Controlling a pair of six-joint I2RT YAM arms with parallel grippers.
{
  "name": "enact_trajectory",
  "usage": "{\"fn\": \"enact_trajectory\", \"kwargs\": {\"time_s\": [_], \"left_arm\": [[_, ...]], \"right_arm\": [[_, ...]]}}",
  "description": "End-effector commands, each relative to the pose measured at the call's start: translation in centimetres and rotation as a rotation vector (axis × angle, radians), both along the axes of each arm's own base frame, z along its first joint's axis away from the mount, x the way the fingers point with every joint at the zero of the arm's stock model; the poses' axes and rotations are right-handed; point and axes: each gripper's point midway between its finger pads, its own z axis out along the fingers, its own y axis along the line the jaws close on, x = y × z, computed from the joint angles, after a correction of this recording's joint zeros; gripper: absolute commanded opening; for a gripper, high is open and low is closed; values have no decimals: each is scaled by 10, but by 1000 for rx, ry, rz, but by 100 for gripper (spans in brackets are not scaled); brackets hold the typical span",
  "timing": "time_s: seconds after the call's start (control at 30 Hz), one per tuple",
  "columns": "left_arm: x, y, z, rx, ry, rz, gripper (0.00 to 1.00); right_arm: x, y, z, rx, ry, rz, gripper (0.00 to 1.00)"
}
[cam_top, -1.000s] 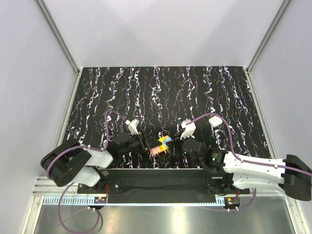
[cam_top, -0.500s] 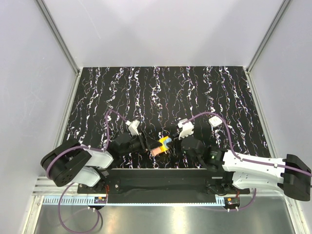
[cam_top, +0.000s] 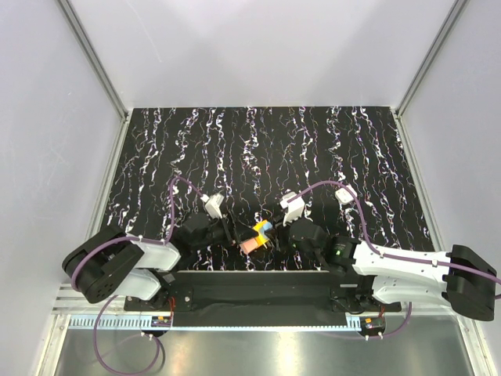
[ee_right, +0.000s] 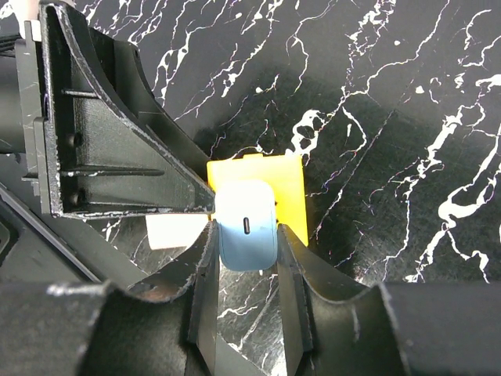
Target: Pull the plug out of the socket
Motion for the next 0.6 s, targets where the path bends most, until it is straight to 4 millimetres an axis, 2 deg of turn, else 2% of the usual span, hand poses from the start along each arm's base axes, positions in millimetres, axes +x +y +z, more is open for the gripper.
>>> {"fn": "enact_trajectory", "kwargs": {"time_s": [0.0, 0.3, 0.37, 0.47, 0.57], "left_arm": [[-1, 1, 2, -2, -46, -22, 70], [-5, -4, 19, -86, -61, -46, 78], [-4, -6, 27, -127, -58, -50, 87], [-2, -10, 32, -161, -40, -57, 91], [-2, -14, 31, -179, -27, -68, 88]], "right_arm": [[11, 9, 28, 86, -73, -10, 0], [10, 10, 24, 72, -70, 9, 0], [9, 10, 23, 73, -69, 16, 0], [8, 10, 24, 75, -70, 18, 0], [9, 9, 24, 77, -75, 15, 0]]}}
